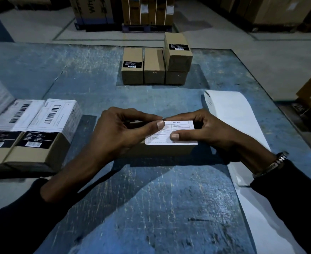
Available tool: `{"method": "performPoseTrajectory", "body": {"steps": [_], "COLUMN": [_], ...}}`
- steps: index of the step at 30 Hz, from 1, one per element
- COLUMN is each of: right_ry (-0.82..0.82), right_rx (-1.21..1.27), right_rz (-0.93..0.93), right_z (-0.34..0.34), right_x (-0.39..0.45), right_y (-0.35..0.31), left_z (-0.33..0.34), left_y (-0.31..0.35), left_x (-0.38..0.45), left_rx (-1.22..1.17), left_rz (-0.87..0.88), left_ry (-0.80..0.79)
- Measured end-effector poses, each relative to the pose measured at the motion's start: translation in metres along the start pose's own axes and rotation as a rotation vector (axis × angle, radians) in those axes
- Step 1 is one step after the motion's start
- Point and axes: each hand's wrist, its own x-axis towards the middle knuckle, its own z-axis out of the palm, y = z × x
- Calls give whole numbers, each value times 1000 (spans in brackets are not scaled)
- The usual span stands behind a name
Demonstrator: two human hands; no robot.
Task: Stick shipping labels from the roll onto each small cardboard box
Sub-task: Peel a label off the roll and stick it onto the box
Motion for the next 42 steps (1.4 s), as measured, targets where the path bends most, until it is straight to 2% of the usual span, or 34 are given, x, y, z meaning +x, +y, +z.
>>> {"method": "performPoseTrajectory", "body": {"steps": [4, 13, 23, 35, 42], "right_ry": [-1, 17, 69, 211, 95], "right_rx": [-6, 9, -174, -375, -339], "right_rz": [-31, -38, -230, -326, -238], "right_z": [0, -2, 1, 8, 4], "right_x": [2, 1, -5, -10, -10], "right_y": [3, 5, -1, 3, -5], "left_z": [0, -5, -12, -22, -24], "left_y": [1, -1, -5, -17, -18], "left_x": [-3, 1, 1, 6, 6], "left_rx": [131, 60, 30, 48, 78], "left_rz": [96, 70, 135, 252, 261], "left_ry": [30, -49, -124, -236, -276]}}
